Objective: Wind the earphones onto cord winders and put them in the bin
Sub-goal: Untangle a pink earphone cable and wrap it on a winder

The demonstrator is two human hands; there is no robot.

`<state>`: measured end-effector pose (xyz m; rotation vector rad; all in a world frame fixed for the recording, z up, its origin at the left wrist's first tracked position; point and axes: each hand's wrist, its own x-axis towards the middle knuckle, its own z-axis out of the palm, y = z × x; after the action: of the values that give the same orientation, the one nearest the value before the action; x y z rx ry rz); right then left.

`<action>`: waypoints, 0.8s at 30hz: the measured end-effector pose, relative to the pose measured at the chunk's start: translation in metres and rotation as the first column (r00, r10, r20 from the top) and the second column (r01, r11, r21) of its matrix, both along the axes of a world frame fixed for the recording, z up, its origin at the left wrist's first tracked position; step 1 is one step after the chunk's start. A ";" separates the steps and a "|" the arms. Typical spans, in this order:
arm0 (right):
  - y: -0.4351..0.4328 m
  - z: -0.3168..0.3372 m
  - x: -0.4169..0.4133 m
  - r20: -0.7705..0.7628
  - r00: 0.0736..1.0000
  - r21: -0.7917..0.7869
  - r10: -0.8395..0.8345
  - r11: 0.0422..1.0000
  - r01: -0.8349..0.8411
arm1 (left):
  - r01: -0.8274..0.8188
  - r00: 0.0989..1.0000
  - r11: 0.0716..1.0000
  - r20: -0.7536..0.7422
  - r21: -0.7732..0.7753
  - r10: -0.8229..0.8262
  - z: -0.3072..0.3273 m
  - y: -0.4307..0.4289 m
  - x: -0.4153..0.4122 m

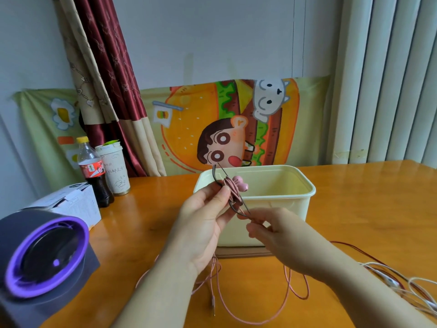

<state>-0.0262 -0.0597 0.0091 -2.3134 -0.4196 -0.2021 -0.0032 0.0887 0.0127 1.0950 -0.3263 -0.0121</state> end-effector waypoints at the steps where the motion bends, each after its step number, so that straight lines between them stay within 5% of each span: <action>1: 0.000 0.002 -0.002 0.003 1.000 -0.013 0.001 1.000 -0.001 | -0.013 1.000 1.000 -0.007 0.007 0.013 -0.001 0.000 0.001; 9: -0.007 0.013 -0.007 -0.099 0.995 -0.110 0.034 0.993 -0.044 | -0.051 0.998 0.978 -0.028 0.204 0.058 -0.004 -0.002 -0.003; 16: -0.024 0.029 -0.014 -0.234 0.970 -0.111 0.064 0.990 -0.092 | -0.077 0.997 0.972 0.015 0.221 0.075 -0.010 -0.008 -0.002; 24: -0.021 0.033 -0.019 -0.103 0.991 -0.222 0.082 0.969 -0.104 | -0.241 0.966 0.910 0.169 0.337 0.193 -0.012 -0.011 -0.004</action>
<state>-0.0452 -0.0805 0.0416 -2.5083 -0.5262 0.0009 -0.0075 0.0774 0.0007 1.4931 -0.3263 0.2089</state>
